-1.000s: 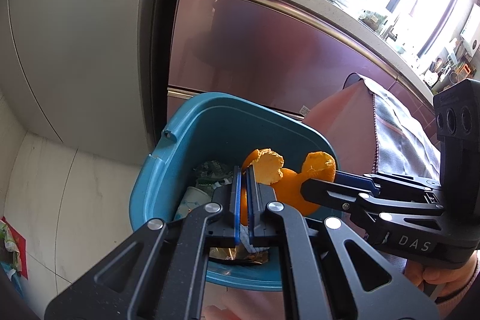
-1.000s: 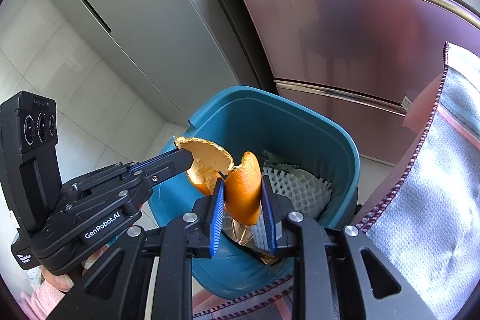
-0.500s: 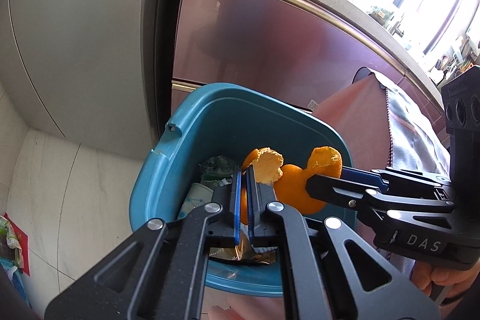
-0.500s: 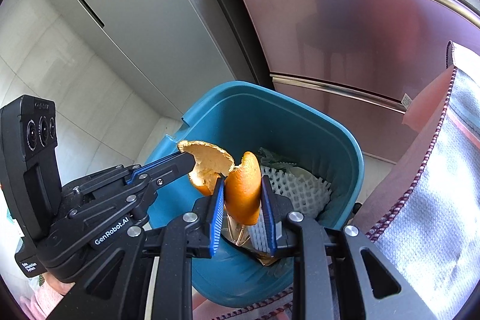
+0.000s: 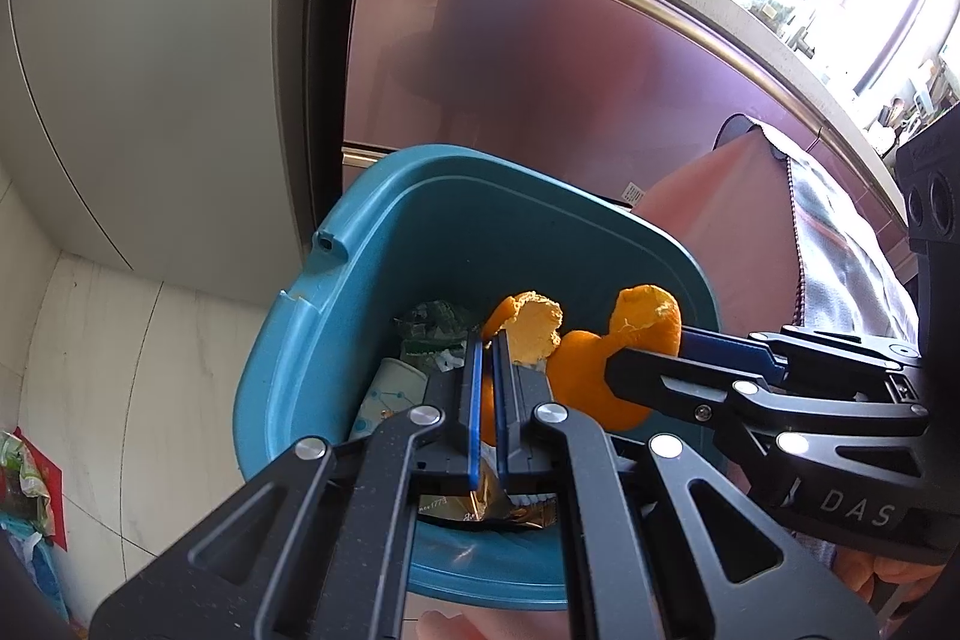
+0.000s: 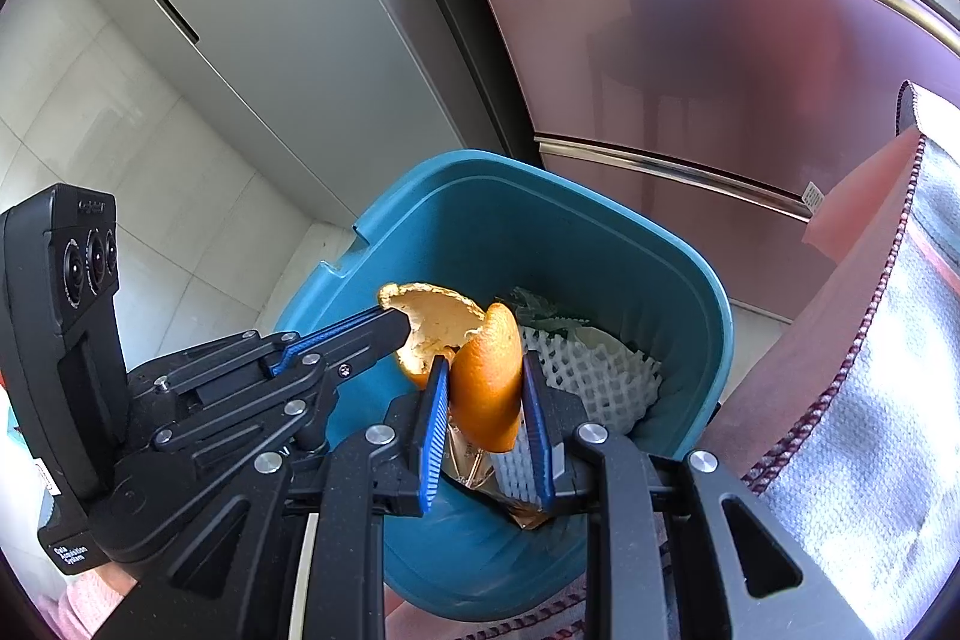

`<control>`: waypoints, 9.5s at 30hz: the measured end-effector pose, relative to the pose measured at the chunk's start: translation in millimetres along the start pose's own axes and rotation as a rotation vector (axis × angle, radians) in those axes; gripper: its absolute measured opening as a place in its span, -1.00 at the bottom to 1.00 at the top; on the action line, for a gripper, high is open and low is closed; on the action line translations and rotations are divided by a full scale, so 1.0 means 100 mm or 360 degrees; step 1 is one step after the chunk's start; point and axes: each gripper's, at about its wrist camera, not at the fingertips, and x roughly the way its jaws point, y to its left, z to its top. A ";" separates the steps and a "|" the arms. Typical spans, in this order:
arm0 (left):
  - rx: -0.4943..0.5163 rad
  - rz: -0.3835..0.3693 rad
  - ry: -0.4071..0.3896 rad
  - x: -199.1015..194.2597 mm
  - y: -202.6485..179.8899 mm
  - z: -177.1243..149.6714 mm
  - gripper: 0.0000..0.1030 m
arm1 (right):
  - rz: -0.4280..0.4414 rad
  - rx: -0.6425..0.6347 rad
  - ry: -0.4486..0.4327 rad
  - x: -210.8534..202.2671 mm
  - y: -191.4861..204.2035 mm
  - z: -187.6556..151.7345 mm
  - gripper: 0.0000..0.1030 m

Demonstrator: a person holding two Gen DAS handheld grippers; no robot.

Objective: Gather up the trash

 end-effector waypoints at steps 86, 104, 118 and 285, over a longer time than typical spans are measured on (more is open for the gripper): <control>0.0777 -0.0436 -0.1045 -2.19 -2.95 -1.78 0.89 | -0.1329 0.0436 -0.1505 -3.38 -0.87 -3.51 0.87; 0.0797 -0.0410 -0.1107 -2.19 -2.96 -1.87 0.89 | -0.1387 0.0428 -0.1525 -3.39 -0.86 -3.55 0.87; 0.0791 -0.0406 -0.1117 -2.21 -2.97 -1.88 0.89 | -0.1413 0.0434 -0.1551 -3.43 -0.87 -3.57 0.87; 0.0784 -0.0358 -0.1006 -1.90 -3.00 -1.88 0.89 | -0.1349 0.0510 -0.1484 -3.35 -1.07 -3.62 0.87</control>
